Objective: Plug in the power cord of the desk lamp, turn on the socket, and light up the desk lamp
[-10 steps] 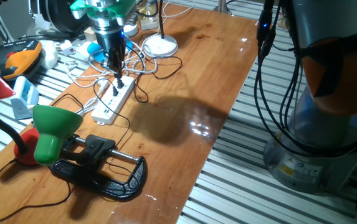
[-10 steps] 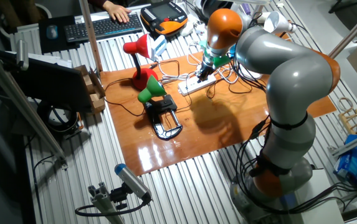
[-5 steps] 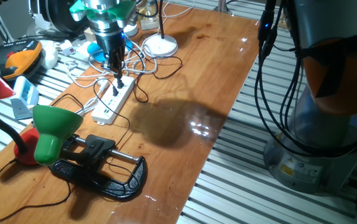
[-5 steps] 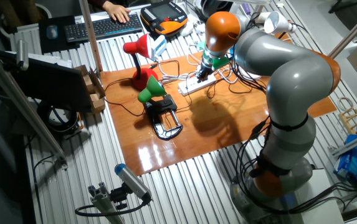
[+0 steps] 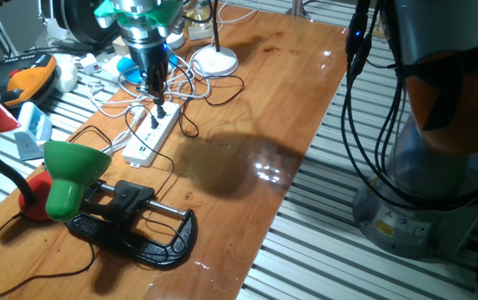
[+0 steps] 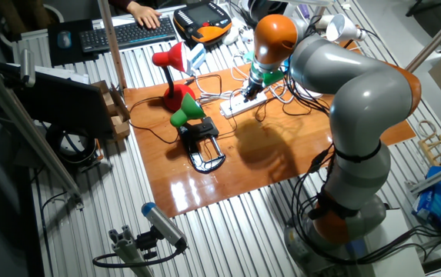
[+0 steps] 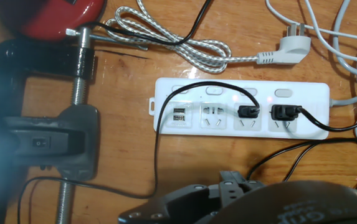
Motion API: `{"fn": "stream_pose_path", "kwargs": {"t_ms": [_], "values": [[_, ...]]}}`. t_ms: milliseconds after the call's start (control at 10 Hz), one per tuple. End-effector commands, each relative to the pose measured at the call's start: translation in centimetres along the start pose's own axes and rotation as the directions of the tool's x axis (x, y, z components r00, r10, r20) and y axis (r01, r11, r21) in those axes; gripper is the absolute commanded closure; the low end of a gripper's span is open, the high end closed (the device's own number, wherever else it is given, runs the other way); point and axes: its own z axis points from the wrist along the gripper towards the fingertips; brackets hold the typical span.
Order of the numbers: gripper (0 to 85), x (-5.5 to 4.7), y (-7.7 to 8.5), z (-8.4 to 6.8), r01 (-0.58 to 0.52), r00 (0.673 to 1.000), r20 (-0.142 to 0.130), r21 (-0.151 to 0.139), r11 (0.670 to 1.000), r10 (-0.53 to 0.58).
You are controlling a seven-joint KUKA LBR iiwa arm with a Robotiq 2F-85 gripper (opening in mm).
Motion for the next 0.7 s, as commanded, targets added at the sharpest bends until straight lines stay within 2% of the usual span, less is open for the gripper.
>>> {"fn": "stream_pose_path", "kwargs": {"t_ms": [0,400,600], "values": [[85.0,-0.03,0.02,0.01,-0.001,1.000,0.001,0.000,1.000,0.001],[85.0,-0.27,0.10,0.13,-0.014,1.000,-0.018,-0.054,0.998,0.014],[85.0,-0.55,0.25,0.03,0.012,1.000,-0.020,-0.044,0.999,-0.013]]}}
